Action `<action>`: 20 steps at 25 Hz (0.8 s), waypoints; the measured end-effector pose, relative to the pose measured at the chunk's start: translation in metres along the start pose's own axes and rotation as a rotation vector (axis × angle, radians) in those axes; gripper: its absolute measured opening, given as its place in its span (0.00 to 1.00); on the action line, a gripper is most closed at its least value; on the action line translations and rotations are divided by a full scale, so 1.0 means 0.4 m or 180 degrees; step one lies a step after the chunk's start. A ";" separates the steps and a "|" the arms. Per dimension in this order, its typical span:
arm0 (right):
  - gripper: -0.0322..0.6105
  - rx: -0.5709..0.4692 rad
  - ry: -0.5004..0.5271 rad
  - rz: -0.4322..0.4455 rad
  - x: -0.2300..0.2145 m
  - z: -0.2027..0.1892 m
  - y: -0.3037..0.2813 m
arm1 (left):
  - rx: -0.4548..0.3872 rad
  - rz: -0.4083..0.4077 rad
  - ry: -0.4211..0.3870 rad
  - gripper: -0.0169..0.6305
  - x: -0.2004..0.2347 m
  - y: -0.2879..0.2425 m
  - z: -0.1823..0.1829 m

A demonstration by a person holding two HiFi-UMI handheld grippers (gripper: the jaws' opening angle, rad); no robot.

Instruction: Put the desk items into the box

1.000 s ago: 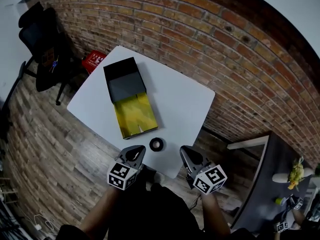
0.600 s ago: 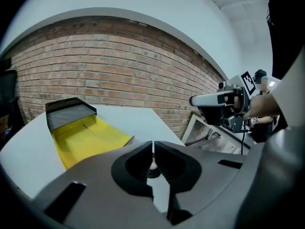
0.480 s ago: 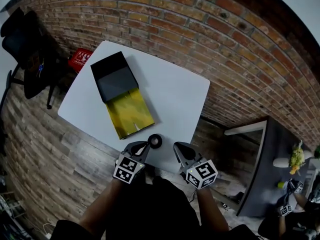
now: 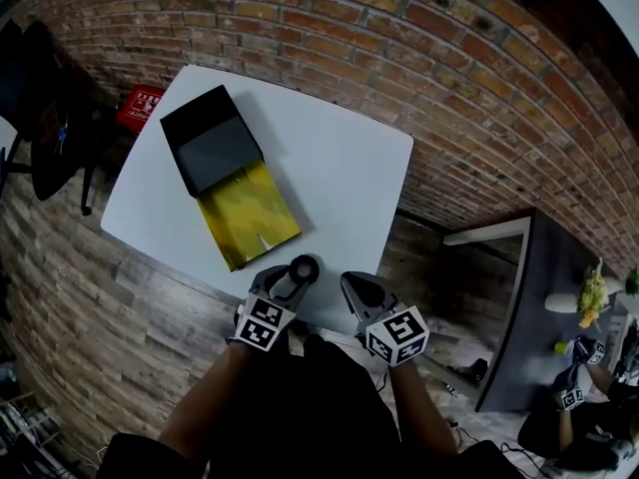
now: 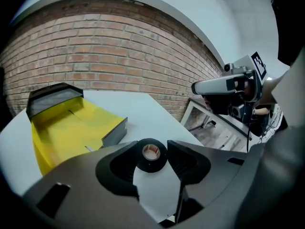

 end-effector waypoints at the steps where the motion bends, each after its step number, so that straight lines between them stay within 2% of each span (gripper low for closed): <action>1: 0.08 0.0028 -0.0010 -0.0012 -0.001 -0.003 -0.001 | 0.0029 -0.0011 -0.0017 0.34 -0.001 -0.008 -0.003; 14: 0.08 0.0141 -0.0162 -0.0184 -0.036 -0.031 0.019 | 0.0340 -0.0088 -0.0362 0.58 -0.017 -0.100 -0.037; 20: 0.08 0.0148 -0.0201 -0.0236 -0.048 -0.039 0.031 | 0.0388 -0.0034 -0.0463 0.59 -0.022 -0.128 -0.038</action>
Point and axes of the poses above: the fingertips, and each gripper's own axes: y backward along the fingers, x to its left, z out of its top, the point moved 5 cm from there along y, backward along the fingers, and after that the axes turned 4 degrees about z, right-handed, at the moved point
